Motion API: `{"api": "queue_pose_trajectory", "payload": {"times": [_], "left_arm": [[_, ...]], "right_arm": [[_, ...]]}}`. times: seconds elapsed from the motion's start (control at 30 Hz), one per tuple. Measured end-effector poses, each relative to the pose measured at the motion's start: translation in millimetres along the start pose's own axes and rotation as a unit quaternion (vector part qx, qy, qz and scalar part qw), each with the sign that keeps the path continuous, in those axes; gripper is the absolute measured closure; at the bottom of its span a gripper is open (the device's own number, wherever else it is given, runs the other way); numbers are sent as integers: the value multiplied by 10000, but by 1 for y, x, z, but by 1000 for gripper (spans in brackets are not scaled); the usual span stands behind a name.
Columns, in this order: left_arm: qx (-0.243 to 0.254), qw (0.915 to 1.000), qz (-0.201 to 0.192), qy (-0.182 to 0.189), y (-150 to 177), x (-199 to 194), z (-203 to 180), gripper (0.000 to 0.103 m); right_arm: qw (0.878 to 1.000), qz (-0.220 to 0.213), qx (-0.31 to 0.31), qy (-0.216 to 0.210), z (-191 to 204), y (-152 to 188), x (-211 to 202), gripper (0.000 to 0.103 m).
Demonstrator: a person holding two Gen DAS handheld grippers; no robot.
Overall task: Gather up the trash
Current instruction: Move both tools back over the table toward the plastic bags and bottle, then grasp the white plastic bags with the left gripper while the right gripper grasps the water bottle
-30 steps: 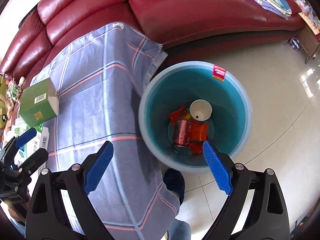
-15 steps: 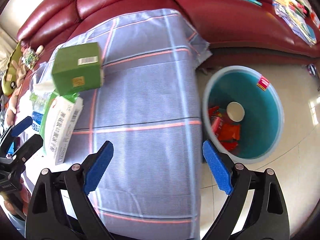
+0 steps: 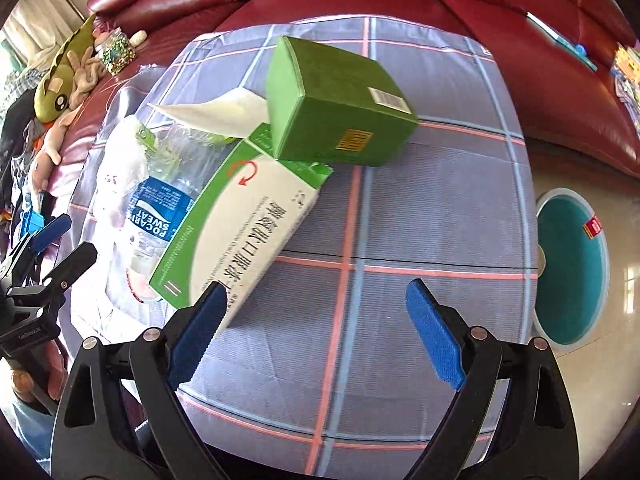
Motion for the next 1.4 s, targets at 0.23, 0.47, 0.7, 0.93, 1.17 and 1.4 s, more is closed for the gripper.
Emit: {"api": "queue_pose_trajectory", "payload": {"times": [0.23,0.47,0.7,0.93,1.17,1.4], "left_arm": [[-105,9999,74,-58,10,14,30,4],[-17,9997,93,236,5,36,34,11],[90,9972,111,727,1,57,21,35],[248,9957,114,888,6,50,4,79],[-60,9969,-121,769,10,15,27,79],[-460,9964,31,706,28,19,54,79]], "right_arm": [[9998,148,-109,33,34,1,15,16],[9998,185,-29,81,48,-5,25,16],[9995,206,174,161,42,-9,30,16],[9999,99,-19,30,66,-14,23,16],[9988,56,-454,-152,108,-18,18,16],[9969,358,-630,-296,142,-26,43,24]]}}
Point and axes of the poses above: each gripper's, at about its wrist camera, not at the fingertips, and x roughly the way its jaws point, z to its left, y to its underside, the point moved 8 cm from there along x, roughly the way its jaws point, and after that the axes turned 15 degrees about x, right-handed, at the moved point
